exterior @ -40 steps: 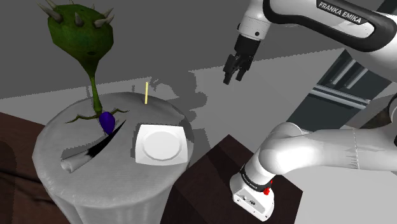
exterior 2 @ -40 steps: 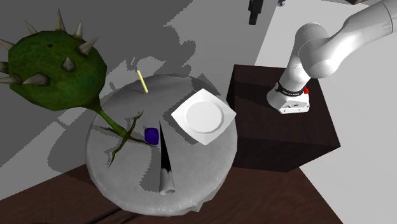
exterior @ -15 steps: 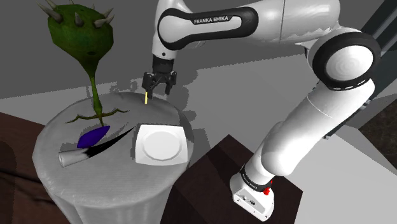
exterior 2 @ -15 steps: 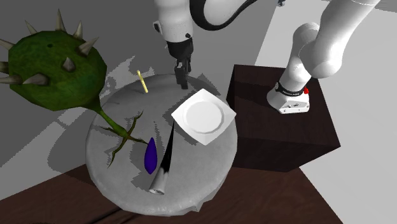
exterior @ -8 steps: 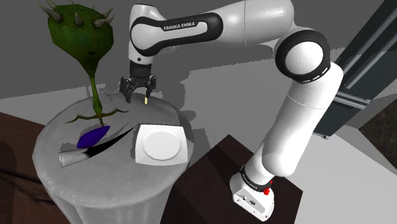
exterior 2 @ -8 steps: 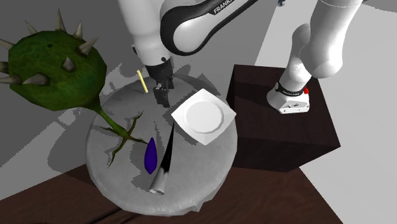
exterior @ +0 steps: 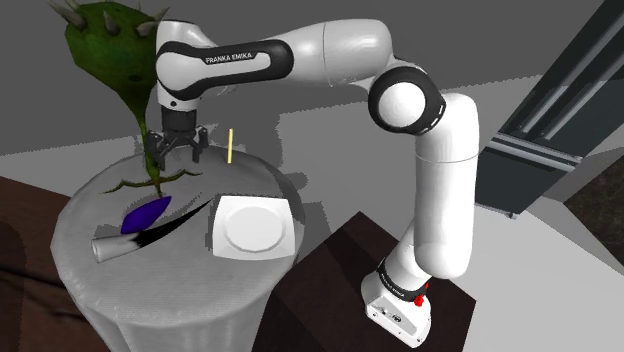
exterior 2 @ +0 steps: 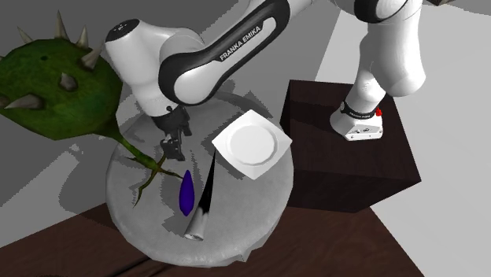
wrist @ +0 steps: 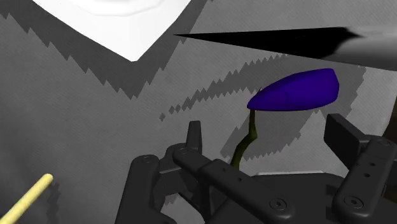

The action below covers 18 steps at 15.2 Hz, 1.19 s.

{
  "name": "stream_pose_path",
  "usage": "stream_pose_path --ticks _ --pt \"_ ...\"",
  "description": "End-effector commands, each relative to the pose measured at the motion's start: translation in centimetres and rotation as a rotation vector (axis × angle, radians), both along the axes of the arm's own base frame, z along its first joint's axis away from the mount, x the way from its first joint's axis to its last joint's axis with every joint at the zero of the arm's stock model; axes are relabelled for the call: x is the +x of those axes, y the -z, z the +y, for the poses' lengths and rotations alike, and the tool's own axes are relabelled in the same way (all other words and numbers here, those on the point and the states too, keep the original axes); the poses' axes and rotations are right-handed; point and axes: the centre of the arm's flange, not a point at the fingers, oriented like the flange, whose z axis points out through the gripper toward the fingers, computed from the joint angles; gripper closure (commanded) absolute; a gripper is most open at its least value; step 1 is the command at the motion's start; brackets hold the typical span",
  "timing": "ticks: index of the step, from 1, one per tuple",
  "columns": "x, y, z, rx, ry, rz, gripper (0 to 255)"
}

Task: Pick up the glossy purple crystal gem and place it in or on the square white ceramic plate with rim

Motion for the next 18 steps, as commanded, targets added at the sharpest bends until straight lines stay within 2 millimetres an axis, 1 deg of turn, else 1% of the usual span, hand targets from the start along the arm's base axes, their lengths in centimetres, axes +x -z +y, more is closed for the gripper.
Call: stream_pose_path --ticks 1,3,11,18 --pt "1.5 1.2 1.5 0.005 -0.006 0.004 0" --pt "2.7 2.1 2.9 0.009 -0.010 0.007 0" --pt "2.2 6.0 3.5 0.009 -0.010 0.007 0" --pt "2.2 6.0 3.5 0.009 -0.010 0.007 0"
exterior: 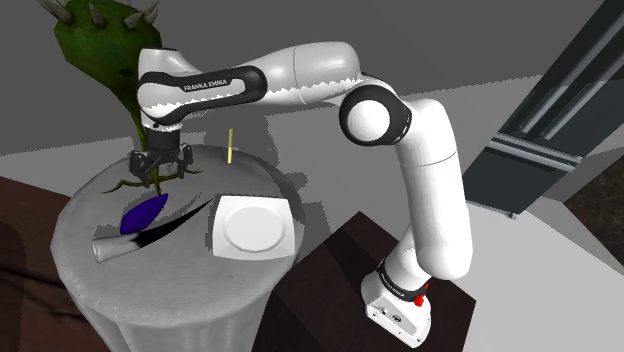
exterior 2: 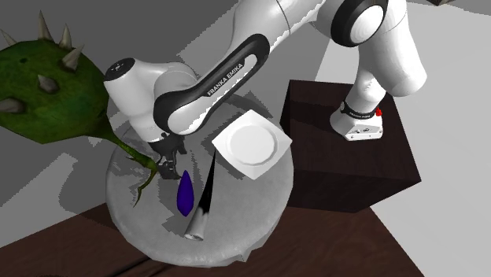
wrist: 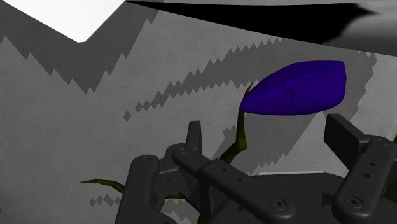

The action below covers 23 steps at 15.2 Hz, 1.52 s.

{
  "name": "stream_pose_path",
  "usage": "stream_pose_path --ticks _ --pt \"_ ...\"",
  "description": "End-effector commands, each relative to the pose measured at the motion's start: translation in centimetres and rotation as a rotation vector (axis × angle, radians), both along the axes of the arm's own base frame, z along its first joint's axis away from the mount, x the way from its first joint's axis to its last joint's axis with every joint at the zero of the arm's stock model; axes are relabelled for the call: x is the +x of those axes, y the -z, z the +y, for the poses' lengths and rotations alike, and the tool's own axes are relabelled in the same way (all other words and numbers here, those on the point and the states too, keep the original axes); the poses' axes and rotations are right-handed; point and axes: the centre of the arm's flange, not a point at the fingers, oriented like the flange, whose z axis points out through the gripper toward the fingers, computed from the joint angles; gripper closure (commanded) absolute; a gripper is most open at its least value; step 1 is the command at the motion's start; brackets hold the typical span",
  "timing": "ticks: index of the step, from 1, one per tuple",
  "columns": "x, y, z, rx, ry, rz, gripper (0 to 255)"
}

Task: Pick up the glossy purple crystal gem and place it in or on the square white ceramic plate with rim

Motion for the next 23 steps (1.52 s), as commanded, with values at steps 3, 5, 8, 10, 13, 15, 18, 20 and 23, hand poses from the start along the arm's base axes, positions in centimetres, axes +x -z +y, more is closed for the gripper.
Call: stream_pose_path --ticks 3,5,8,10,13,15,18,20,23 --pt "0.0 0.1 0.0 -0.001 0.000 0.001 255" --pt "0.0 0.1 0.0 -0.001 0.000 0.001 255" --pt "0.0 0.1 0.0 -0.001 0.000 0.001 255" --pt "0.0 0.0 0.0 0.000 0.000 0.001 255" --pt "-3.1 0.4 3.3 -0.109 0.309 -0.061 0" --pt "-5.0 1.3 7.2 -0.218 0.618 -0.123 0" --pt "-5.3 3.6 13.5 -0.381 1.081 -0.217 0" --pt "-4.7 4.6 15.4 -0.435 1.237 -0.248 0" --pt "-4.6 6.2 15.0 -0.435 1.237 -0.248 0"
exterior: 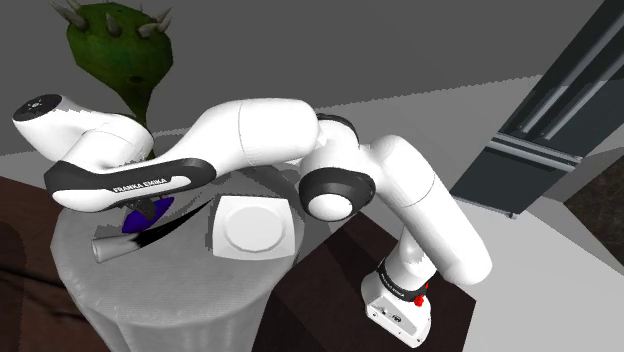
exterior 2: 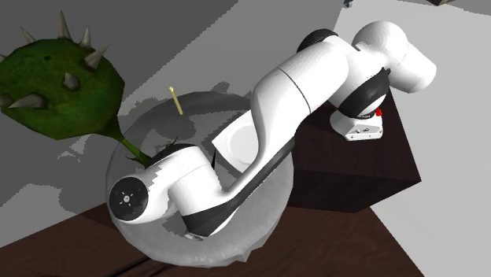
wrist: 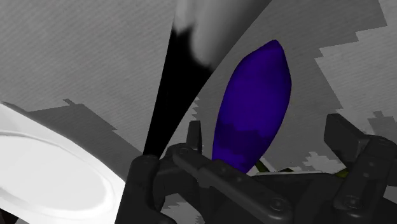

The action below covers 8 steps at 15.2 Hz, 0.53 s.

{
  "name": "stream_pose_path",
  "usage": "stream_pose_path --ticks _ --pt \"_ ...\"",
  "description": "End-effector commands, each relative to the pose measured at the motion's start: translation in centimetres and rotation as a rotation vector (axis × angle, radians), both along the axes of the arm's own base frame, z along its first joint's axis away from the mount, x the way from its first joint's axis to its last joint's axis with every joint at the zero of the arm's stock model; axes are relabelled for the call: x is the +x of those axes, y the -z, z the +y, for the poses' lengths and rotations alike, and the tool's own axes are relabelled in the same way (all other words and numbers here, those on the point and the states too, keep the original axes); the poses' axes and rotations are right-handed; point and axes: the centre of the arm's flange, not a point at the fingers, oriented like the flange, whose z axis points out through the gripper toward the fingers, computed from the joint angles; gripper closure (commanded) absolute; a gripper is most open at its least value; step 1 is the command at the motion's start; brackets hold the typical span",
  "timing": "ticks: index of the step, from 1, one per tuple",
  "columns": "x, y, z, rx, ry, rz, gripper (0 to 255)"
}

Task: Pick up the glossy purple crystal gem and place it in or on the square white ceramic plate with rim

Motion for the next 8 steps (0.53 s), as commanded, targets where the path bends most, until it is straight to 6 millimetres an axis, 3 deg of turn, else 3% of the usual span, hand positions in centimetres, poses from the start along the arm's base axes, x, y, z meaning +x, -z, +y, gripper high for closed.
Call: stream_pose_path --ticks 1,4,8 --pt "0.1 1.0 -0.2 -0.004 0.014 -0.005 0" --pt "0.2 2.8 -0.7 -0.004 0.014 -0.005 0" --pt "0.2 2.8 -0.7 -0.004 0.014 -0.005 0"
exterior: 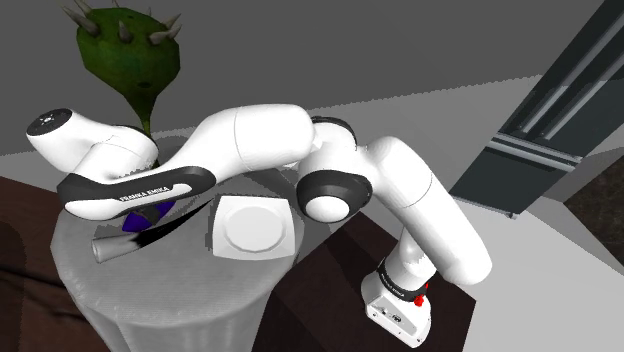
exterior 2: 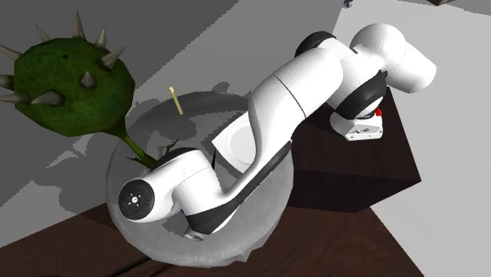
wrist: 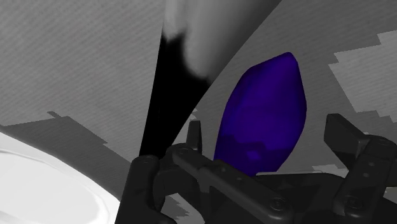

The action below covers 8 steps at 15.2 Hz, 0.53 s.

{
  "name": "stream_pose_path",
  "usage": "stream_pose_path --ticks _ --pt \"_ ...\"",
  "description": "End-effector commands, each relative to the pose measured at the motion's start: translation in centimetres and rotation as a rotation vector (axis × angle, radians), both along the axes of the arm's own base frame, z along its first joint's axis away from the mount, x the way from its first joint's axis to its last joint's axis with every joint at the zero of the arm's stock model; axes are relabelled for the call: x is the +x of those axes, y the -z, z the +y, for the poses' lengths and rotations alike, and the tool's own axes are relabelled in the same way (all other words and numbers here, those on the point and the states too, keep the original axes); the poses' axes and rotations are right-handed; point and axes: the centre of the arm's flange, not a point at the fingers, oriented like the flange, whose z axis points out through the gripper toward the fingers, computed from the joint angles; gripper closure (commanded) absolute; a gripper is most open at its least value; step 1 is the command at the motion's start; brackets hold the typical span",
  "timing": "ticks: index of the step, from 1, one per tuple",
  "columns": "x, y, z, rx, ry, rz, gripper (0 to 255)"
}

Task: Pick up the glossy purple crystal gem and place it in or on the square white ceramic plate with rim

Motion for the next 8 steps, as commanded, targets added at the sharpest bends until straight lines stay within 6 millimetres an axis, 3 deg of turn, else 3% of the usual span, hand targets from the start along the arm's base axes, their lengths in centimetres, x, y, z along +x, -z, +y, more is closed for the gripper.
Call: stream_pose_path --ticks 1,4,5,8 --pt "-0.01 0.03 0.00 0.000 0.000 0.000 0" --pt "-0.01 0.03 0.00 0.000 0.000 0.000 0" --pt "-0.01 0.03 0.00 0.000 0.000 0.000 255" --pt "-0.01 0.04 0.01 0.000 0.000 0.000 255"
